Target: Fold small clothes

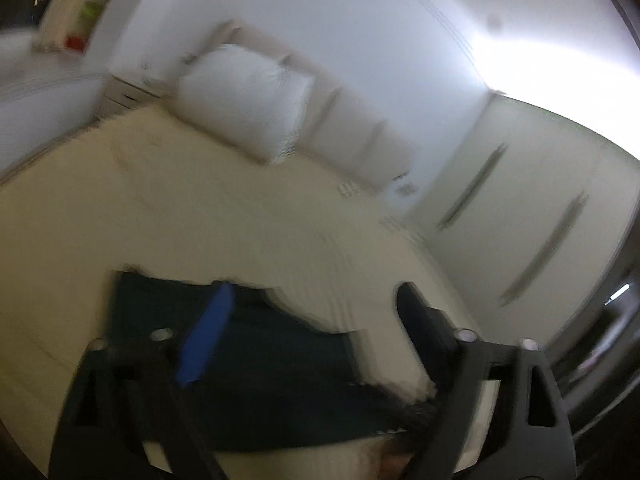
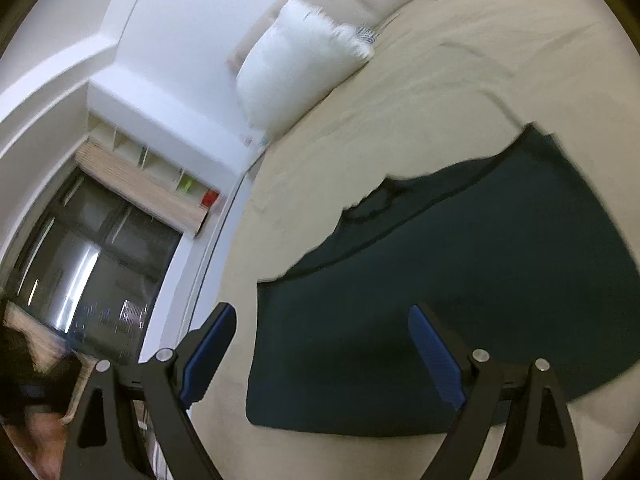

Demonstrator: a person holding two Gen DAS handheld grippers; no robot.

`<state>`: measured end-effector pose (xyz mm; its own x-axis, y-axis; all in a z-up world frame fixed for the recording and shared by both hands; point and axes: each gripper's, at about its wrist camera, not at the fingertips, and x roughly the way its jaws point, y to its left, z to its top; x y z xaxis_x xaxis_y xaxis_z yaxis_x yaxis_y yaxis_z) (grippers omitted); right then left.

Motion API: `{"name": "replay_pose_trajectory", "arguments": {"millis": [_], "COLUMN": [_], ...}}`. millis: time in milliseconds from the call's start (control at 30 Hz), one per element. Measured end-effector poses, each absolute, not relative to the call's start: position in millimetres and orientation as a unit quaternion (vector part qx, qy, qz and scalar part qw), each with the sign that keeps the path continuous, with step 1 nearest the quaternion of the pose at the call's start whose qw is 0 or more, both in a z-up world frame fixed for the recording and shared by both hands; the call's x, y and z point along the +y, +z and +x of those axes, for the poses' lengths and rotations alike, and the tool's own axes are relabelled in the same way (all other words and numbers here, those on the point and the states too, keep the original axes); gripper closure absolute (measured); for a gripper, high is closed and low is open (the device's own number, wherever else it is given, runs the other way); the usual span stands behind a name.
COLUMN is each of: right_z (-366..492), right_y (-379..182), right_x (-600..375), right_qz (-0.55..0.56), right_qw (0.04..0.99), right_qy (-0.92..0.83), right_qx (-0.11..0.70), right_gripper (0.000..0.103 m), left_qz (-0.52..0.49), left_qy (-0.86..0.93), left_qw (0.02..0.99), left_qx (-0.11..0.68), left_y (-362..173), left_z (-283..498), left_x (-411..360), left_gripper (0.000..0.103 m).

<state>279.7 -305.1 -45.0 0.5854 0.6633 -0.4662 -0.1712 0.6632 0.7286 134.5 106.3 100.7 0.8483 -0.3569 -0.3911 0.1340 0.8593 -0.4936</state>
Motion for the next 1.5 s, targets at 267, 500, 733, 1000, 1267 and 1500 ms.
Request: {"name": "replay_pose_trajectory", "arguments": {"millis": [267,500,733,1000,1267,1500], "right_z": [345,369,352,316,330,349], "right_y": [-96,-155,-162,-105,-86,-113], "right_x": [-262,-290,-392,-411,-304,-258], "right_qz": [0.361,0.389,0.439,0.364,0.347,0.36], "right_qw": [0.759,0.747,0.776,0.847,0.785,0.738], "right_qy": [0.363,0.338,0.277,0.214,0.357,0.394], "right_qx": [0.403,0.42,0.358,0.323,0.37,0.414], "right_gripper": [0.013,0.069,0.078,0.011,0.011,0.016], "left_qz": [-0.2,-0.137,-0.123,-0.178,-0.217,-0.213], "left_qy": [-0.078,-0.074,-0.035,0.026,-0.059,-0.077], "left_qw": [0.883,0.896,0.911,0.886,0.852,0.827], "left_qx": [0.417,0.416,0.393,0.428,0.474,0.515], "left_y": [-59,-102,-85,-82,-97,-100], "left_z": [248,266,227,199,208,216], "left_x": [135,123,164,232,206,198], "left_gripper": [0.017,0.018,0.02,0.02,0.018,0.042]}}
